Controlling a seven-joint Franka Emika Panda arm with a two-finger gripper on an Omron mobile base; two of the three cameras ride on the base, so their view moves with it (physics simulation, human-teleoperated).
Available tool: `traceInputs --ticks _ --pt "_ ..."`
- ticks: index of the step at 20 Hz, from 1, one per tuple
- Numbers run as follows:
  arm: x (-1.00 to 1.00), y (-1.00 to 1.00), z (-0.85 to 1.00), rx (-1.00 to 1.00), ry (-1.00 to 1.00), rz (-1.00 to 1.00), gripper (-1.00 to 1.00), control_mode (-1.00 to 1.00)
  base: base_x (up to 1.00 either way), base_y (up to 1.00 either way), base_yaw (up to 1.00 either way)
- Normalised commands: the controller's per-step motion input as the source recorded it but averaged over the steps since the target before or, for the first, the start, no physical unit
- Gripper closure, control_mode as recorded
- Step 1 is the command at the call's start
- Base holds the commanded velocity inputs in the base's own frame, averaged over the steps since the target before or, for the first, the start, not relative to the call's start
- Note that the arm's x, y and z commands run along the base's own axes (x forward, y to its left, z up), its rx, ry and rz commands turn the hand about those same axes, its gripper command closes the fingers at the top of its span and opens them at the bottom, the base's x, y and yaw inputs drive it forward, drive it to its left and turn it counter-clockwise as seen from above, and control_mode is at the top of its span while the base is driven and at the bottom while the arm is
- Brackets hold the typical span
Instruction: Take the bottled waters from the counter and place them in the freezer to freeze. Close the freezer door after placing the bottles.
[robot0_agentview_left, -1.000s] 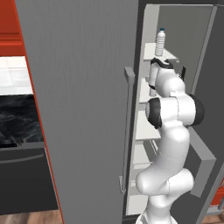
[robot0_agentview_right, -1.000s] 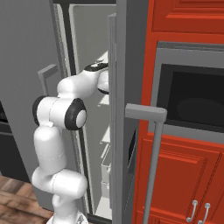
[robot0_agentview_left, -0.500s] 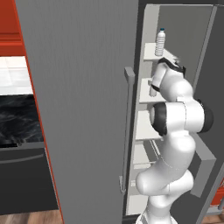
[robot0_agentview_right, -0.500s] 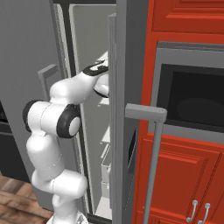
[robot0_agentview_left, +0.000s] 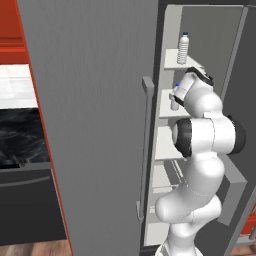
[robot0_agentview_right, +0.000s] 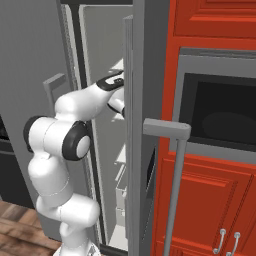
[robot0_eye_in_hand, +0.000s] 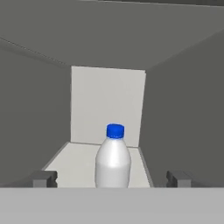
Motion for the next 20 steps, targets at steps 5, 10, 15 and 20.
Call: traceInputs --ticks 5,10,15,20 --pt "-0.25 0.0 0.04 0.0 -0.1 0.0 -1.0 -1.0 0.0 0.0 0.0" --pt "-0.13 0.0 0.21 -0.01 -0.13 0.0 -1.0 -1.0 0.0 0.0 0.0" --pt "-0.03 0.0 0.54 -0.22 -0.01 0.05 -1.0 -1.0 0.0 0.0 0.0" --pt "-0.12 0.0 0.44 -0.51 0.17 0.13 -1.0 -1.0 0.0 0.0 0.0"
